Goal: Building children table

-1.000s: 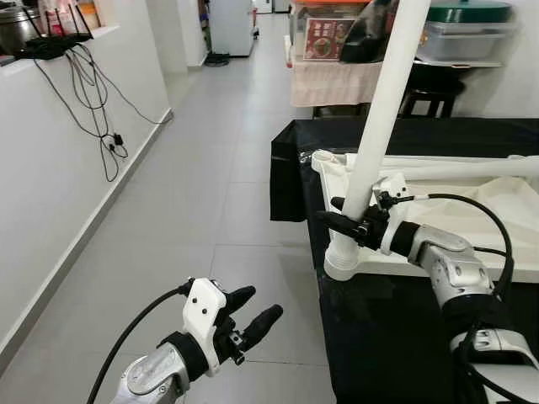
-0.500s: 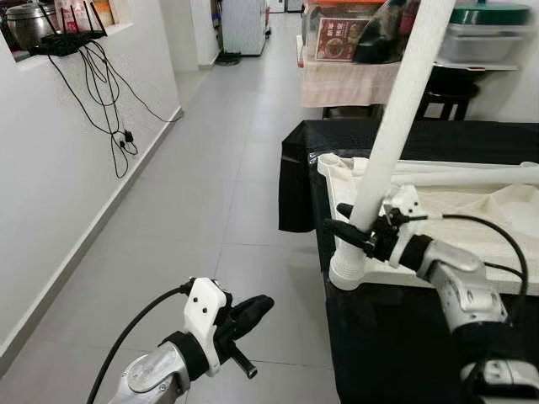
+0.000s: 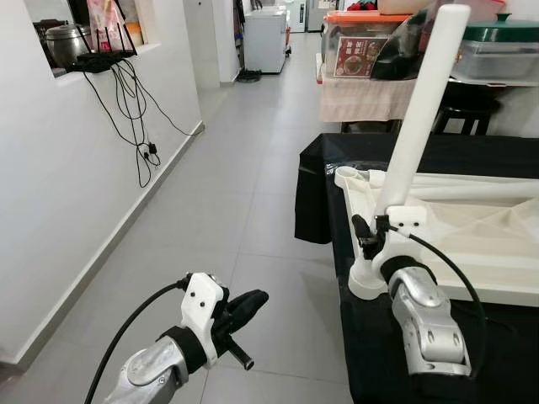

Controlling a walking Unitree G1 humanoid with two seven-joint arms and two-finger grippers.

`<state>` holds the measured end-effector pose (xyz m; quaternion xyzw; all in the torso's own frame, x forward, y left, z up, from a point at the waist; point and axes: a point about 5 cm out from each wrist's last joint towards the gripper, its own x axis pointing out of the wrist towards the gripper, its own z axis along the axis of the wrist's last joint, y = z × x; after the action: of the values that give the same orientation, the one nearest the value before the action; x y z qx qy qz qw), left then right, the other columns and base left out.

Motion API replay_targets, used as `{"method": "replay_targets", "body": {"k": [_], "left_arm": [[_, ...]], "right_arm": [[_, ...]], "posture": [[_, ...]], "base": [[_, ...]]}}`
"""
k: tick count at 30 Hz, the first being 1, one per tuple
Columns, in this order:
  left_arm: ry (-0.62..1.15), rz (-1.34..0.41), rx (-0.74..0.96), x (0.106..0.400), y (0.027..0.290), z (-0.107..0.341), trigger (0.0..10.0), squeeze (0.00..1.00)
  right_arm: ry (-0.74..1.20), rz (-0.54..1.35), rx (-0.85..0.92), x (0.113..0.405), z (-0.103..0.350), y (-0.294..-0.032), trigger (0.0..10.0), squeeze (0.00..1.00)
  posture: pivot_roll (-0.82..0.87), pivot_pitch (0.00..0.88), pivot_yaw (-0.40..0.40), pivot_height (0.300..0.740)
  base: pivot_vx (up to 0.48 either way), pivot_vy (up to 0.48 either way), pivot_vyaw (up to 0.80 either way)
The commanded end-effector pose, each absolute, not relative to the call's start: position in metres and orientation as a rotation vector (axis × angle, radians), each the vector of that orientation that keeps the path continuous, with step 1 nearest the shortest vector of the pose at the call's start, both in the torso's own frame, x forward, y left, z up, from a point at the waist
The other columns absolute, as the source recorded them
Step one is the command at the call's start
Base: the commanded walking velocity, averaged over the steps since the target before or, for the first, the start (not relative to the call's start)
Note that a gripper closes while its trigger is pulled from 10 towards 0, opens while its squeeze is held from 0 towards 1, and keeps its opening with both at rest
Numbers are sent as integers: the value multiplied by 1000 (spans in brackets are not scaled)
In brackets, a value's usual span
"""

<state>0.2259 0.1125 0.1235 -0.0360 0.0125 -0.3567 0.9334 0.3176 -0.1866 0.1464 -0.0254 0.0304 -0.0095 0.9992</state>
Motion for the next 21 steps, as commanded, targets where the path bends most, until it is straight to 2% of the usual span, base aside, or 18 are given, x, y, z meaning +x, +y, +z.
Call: {"method": "replay_targets", "body": {"k": [1, 2, 3, 5, 6, 8, 9, 10, 12, 15, 17, 19, 21], "left_arm": [[38, -701, -56, 229, 115, 120, 10000, 0], [38, -701, -56, 229, 115, 120, 10000, 0], [36, -692, -55, 229, 115, 120, 10000, 0], [36, -692, -55, 229, 115, 120, 10000, 0], [33, -687, -56, 230, 115, 120, 0, 0], [32, -685, -59, 230, 116, 120, 0, 0], [32, -685, -61, 230, 116, 120, 0, 0], [32, -685, -63, 230, 116, 119, 0, 0], [33, -686, -64, 230, 116, 119, 0, 0], [34, -686, -68, 230, 115, 119, 0, 0], [34, -686, -68, 230, 115, 119, 0, 0], [34, -685, -69, 230, 115, 118, 0, 0], [34, -685, -69, 230, 115, 118, 0, 0]], "right_arm": [[187, -59, -68, 315, 124, -190, 0, 0], [187, -59, -68, 315, 124, -190, 0, 0], [205, -53, -75, 316, 123, -186, 4196, 0], [205, -53, -75, 316, 123, -186, 4196, 0], [219, -31, -78, 318, 123, -180, 10000, 0], [215, 34, -83, 321, 126, -174, 10000, 0], [203, 98, -89, 324, 130, -170, 10000, 604], [161, 198, -77, 329, 140, -166, 10000, 1000], [131, 261, -71, 332, 148, -164, 10000, 1000], [77, 504, -73, 339, 164, -164, 10000, 1000], [77, 504, -73, 339, 164, -164, 10000, 1000], [58, 671, -114, 340, 172, -164, 10000, 1000], [58, 671, -114, 340, 172, -164, 10000, 1000]], "posture": [[-19, 0, 6, 740], [-19, 0, 6, 740], [-18, 0, 9, 740], [-18, 0, 9, 740], [-18, 0, 10, 740], [-16, 0, 9, 740], [-16, 0, 9, 740], [-17, 0, 8, 740], [-17, 0, 8, 740], [-12, 0, 1, 740], [-12, 0, 1, 740], [-6, 0, 1, 740], [-6, 0, 1, 740]], "base": [[0, 0, 0], [0, 0, 0], [0, 0, 0], [0, 0, 0], [0, 0, 0], [0, 0, 0], [0, 0, 0], [0, 0, 0], [0, 0, 0], [0, 0, 0], [0, 0, 0], [0, 0, 0], [0, 0, 0]]}}
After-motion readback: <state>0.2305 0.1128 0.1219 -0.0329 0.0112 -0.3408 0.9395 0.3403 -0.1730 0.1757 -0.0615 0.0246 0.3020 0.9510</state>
